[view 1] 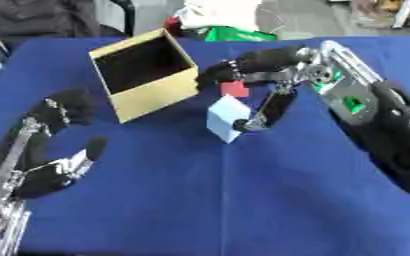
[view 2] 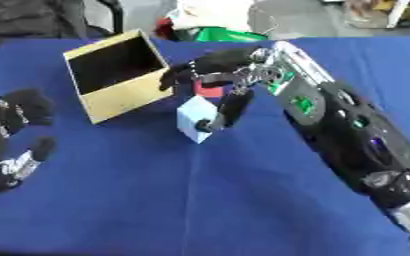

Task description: Pick up objects on the table and place them in the box.

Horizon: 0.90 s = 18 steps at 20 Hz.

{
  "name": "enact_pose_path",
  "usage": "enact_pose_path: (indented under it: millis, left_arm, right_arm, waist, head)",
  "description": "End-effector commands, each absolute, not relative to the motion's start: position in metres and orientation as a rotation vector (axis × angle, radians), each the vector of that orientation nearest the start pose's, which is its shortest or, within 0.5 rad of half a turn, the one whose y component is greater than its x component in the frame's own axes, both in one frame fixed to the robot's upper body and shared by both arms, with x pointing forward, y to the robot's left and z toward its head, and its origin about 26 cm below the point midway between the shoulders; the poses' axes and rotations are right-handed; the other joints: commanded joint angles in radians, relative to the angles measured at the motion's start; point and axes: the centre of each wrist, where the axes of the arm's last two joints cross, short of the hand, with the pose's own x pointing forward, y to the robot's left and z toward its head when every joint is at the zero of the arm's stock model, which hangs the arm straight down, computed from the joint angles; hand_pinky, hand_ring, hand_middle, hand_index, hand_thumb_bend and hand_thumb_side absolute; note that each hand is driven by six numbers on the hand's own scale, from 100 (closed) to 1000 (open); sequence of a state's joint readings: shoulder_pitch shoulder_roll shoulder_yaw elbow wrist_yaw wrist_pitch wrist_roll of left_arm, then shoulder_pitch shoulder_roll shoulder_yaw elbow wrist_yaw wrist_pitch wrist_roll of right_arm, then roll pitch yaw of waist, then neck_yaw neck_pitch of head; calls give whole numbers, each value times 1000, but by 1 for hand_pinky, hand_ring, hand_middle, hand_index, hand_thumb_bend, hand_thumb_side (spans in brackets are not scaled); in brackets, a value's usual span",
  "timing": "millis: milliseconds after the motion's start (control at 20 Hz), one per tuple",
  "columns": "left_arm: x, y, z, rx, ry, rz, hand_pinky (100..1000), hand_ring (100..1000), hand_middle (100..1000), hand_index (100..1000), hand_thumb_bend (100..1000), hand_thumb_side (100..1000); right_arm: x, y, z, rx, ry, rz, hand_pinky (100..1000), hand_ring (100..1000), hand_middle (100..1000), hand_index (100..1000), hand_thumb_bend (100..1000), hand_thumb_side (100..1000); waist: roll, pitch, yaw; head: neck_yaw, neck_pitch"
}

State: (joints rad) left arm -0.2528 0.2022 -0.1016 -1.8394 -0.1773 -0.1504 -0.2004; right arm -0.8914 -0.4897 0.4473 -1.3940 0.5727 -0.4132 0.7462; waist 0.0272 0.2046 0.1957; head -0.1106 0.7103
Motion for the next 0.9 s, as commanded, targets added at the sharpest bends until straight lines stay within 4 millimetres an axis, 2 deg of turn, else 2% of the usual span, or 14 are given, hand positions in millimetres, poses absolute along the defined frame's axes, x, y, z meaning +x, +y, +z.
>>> enact_pose_path:
  millis: [50,300,650,900]
  left_arm:
    - [314,223,143,46,-2186,-688,697,722,690,863,500,453]
    - [314,222,144,43,-2191,-692,696,722,689,863,501,454]
    - [314,222,144,41,-2191,-693,696,721,688,863,504,455]
    - [314,222,144,41,-2191,-693,696,721,688,863,503,456]
  right_arm:
    - [421,-188,237,543,1834,-2881,872,939,986,1000,258,184]
    - [426,-196,227,571,1824,-2909,872,940,991,1000,259,169]
    - [429,-201,222,618,1814,-2916,878,949,998,1000,260,149]
    - [432,-205,220,655,1804,-2926,919,996,999,1000,262,141]
  waist:
    - [3,-11,5]
    - [6,-6,13]
    - [10,-3,15]
    - [12,-2,16]
  head:
    - [-5,-15]
    - [-8,-22]
    - [-12,-29]
    - [-14,-32]
